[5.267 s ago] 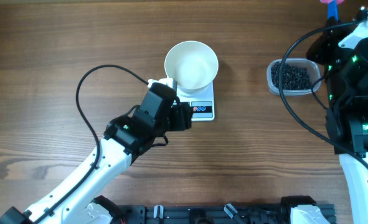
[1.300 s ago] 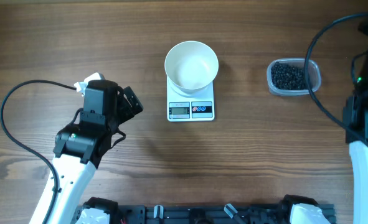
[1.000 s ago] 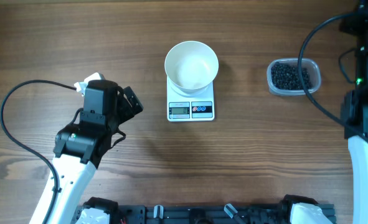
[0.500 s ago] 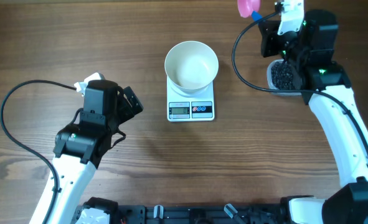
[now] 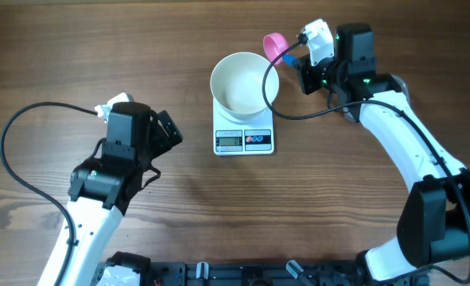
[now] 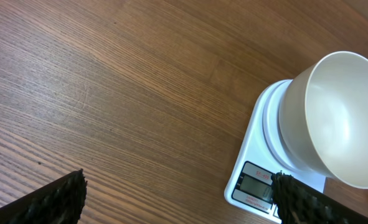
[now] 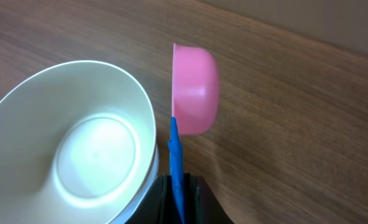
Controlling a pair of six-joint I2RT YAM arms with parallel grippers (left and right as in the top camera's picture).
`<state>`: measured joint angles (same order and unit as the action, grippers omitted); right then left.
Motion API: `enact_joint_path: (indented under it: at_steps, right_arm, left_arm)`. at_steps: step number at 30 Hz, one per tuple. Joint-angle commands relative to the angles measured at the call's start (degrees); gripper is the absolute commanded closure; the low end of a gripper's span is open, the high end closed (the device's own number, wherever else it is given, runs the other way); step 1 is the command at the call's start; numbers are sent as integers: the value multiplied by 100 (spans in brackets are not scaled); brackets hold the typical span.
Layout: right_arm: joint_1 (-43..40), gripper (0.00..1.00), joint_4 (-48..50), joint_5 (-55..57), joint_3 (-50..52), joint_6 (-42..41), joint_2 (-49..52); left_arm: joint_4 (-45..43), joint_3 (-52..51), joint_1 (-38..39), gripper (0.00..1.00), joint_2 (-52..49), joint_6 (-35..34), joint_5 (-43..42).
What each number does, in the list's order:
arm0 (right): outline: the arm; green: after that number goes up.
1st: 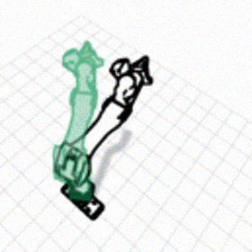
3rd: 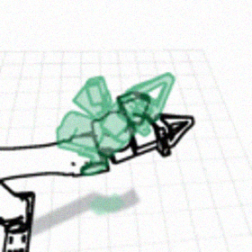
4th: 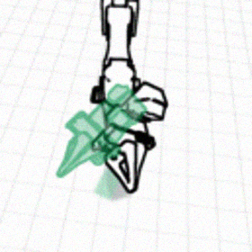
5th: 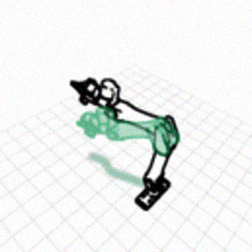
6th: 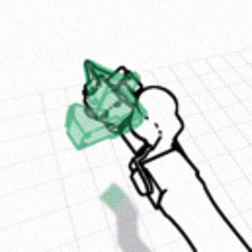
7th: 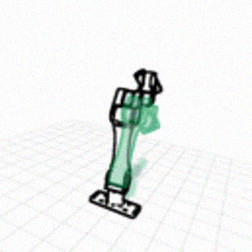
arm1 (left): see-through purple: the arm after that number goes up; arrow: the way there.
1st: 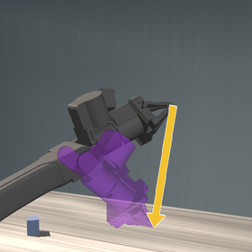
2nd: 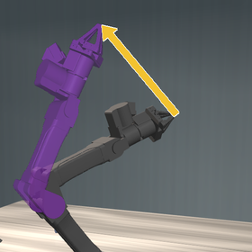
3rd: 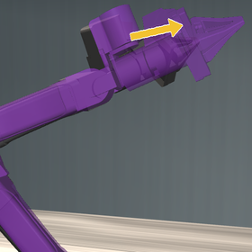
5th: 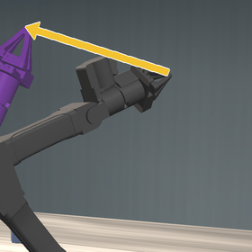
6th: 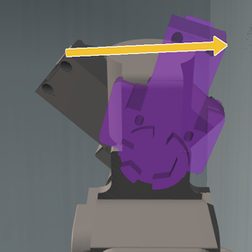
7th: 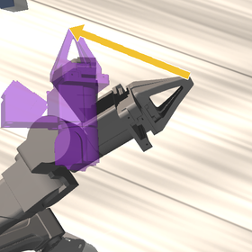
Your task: Scoop item into bowl and weigh 150g on scale
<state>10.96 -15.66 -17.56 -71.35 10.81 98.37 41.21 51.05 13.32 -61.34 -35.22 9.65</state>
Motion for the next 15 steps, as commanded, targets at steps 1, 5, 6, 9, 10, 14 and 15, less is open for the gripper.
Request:
enact_joint_path:
  at_steps: [1,5,6,9,10,14,15]
  right_arm:
    - [35,96,-188,-55,-63,118,22]
    - [35,96,-337,-201,-63,127,22]
    - [35,96,-323,-350,-63,129,22]
    - [35,96,-363,-442,-63,157,22]
    - [35,96,-385,-442,-63,254,22]
    - [35,96,-457,-439,-63,533,22]
    - [35,96,-459,-439,-63,531,22]
  left_arm:
    - [2,-4,-37,0,-28,24,92]
    - [2,-4,-37,0,-28,24,94]
    - [2,-4,-37,0,-28,24,92]
    - [2,-4,-37,0,-28,24,94]
    - [2,-4,-37,0,-28,24,94]
    - [2,-4,-37,0,-28,24,94]
    - [2,-4,-37,0,-28,24,94]
